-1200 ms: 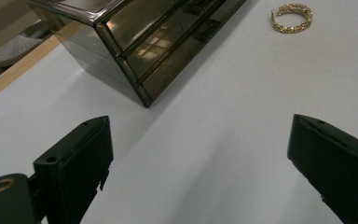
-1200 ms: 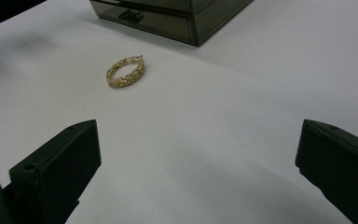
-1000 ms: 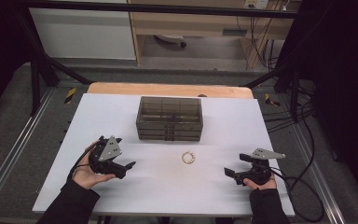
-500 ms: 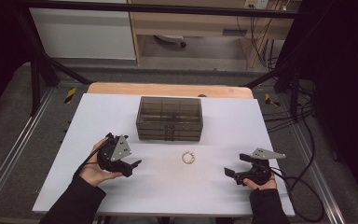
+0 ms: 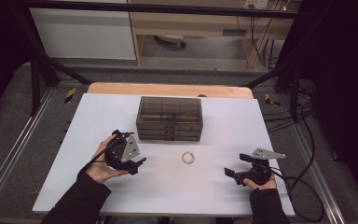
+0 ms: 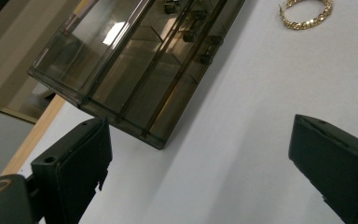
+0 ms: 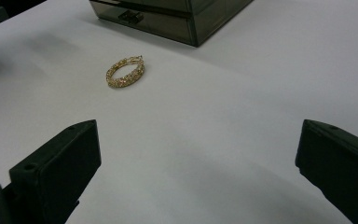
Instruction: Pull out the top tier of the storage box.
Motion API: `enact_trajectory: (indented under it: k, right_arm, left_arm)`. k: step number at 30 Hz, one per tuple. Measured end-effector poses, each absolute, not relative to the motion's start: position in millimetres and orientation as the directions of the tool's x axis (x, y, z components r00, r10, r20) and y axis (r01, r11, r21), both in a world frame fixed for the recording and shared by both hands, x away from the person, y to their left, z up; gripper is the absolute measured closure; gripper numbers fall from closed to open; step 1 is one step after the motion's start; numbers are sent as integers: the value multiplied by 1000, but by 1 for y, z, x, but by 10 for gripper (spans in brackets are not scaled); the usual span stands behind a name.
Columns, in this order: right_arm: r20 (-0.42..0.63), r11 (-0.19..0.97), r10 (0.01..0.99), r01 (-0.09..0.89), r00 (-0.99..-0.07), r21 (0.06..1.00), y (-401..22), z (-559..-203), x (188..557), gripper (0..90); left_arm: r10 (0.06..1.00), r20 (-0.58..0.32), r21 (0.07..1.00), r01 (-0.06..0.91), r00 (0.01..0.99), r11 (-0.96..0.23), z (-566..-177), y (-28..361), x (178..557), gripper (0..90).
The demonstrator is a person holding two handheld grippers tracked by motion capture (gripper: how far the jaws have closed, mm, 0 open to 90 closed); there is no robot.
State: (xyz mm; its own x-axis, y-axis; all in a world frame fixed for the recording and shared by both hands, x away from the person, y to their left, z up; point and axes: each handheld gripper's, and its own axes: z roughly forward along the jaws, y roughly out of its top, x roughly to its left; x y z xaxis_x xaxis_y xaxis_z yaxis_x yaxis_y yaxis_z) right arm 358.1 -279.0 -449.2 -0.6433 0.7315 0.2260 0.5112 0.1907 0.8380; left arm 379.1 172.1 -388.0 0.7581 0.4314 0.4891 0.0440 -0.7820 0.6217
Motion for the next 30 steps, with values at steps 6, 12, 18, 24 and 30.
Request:
enact_trajectory:
  k: [6, 12, 18, 24, 30]
  right_arm:
    - [226, 191, 732, 512, -643, 837, -279, -449, 358, 7]
    - [225, 192, 732, 511, -643, 838, -279, -449, 358, 7]
    - [223, 196, 732, 512, -644, 836, -279, -449, 358, 7]
    - [223, 196, 732, 512, -644, 836, -279, -449, 358, 7]
    - [222, 196, 732, 512, -644, 836, -279, -449, 358, 7]
  left_arm:
    - [406, 528, 594, 17, 746, -804, -387, 163, 380, 59]
    - [381, 562, 568, -8, 734, -823, -388, 157, 380, 59]
    - [361, 598, 541, -28, 716, -840, -389, 150, 382, 60]
    - [328, 641, 508, -63, 694, -859, -391, 140, 383, 65]
    - [303, 668, 482, -84, 680, -872, -393, 134, 385, 68]
